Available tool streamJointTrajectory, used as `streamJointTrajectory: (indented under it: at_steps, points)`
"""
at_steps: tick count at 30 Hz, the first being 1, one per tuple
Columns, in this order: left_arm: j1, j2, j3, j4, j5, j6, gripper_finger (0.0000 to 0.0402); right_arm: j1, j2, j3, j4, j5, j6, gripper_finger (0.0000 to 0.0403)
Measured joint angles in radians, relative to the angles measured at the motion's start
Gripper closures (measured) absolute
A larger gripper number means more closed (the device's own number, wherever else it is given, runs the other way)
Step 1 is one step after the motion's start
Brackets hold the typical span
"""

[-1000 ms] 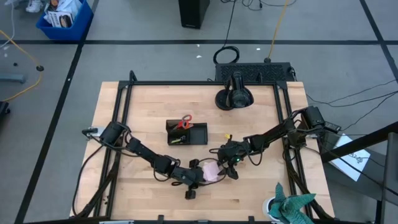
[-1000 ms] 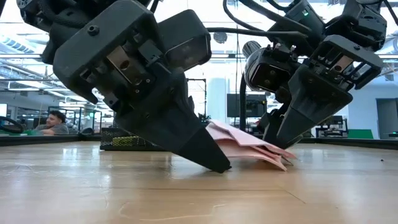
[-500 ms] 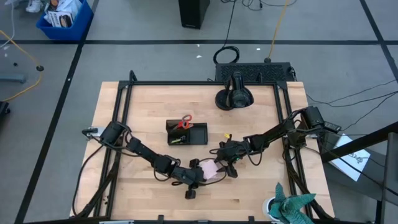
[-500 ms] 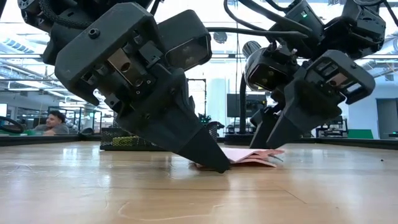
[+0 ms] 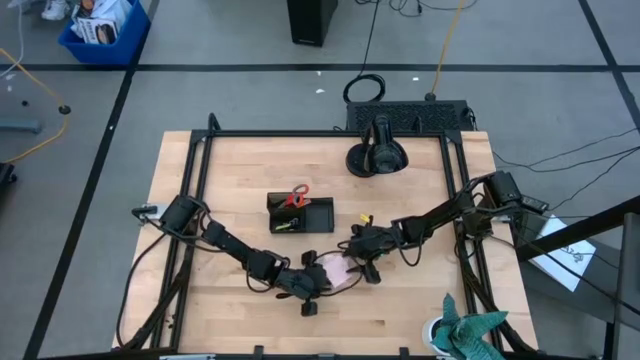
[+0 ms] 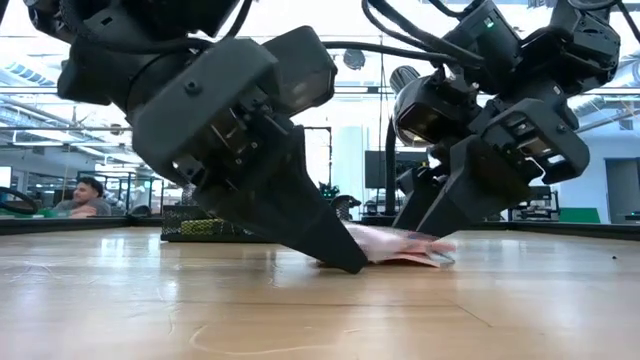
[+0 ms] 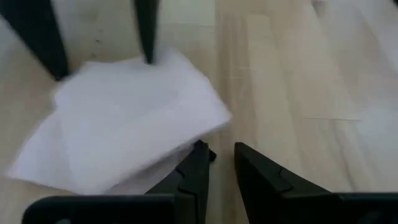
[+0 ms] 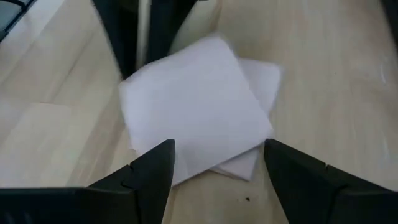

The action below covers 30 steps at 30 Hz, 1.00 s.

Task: Pick and place office supplies into organizer
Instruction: Put the pink sticky notes into the black desk organizer

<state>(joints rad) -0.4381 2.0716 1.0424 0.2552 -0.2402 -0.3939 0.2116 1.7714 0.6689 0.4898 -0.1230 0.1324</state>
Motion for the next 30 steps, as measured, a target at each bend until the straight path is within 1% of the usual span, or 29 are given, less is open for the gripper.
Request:
streamJointTrajectory:
  at_steps: [3, 11, 17, 25, 27, 30]
  points:
    - [0.000, 0.000, -0.001, 0.002, -0.027, 0.019, 0.0316, 0.026, -0.001, 0.000, 0.005, -0.002, -0.018, 0.0161]
    - [0.015, 0.002, -0.003, 0.026, -0.048, 0.032, 0.0316, 0.072, -0.002, 0.000, 0.006, -0.006, -0.032, 0.0161]
    - [0.016, 0.003, -0.005, 0.062, -0.061, 0.070, 0.0316, 0.085, -0.002, 0.000, 0.007, -0.003, -0.025, 0.0161]
    - [-0.009, 0.008, -0.006, 0.137, -0.056, 0.096, 0.0316, 0.091, -0.019, 0.001, 0.023, -0.003, -0.023, 0.0161]
    - [-0.012, 0.007, -0.006, 0.158, -0.051, 0.093, 0.0316, 0.102, -0.036, 0.003, 0.022, 0.031, -0.029, 0.0161]
    - [-0.010, 0.007, -0.006, 0.185, -0.050, 0.070, 0.0316, 0.140, -0.078, 0.003, 0.018, 0.130, -0.075, 0.0161]
